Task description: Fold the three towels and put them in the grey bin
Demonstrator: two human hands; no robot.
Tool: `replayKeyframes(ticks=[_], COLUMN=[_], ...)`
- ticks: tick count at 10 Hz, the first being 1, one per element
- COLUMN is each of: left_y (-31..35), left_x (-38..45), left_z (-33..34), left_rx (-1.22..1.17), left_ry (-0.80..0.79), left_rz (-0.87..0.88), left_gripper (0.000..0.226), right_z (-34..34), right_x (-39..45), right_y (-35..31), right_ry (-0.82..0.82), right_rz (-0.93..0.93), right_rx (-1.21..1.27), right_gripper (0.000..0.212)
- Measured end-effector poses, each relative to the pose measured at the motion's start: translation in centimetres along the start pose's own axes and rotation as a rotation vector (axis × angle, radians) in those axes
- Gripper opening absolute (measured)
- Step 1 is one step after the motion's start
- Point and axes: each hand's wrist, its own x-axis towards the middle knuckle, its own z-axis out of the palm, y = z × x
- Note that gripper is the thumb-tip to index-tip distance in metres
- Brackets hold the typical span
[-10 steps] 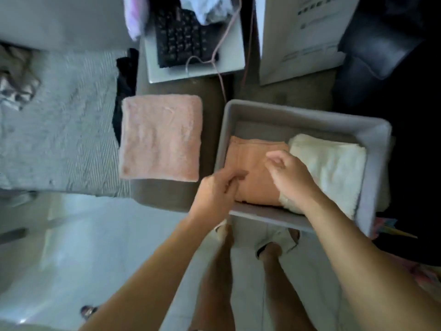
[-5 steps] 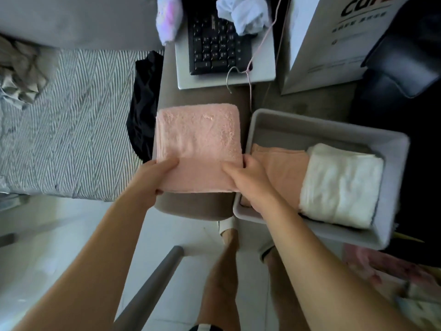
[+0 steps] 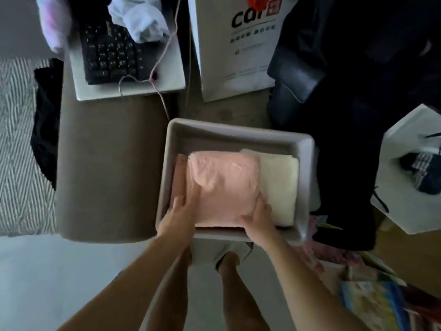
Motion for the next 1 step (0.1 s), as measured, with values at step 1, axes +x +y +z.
replayKeyframes(ticks=[1], left_y=[0.26], left_x=[-1.22], left_z=[-1.17], left_rx=[-0.045], left_ry=[0.032], left_rz=[-0.005], left_gripper=[0.060], right_z=[-0.54], right_x=[-1.26], right_y=[0.01], right_ry=[0.027], right_rz=[0.018], right_rx=[0.014], right_gripper=[0.083])
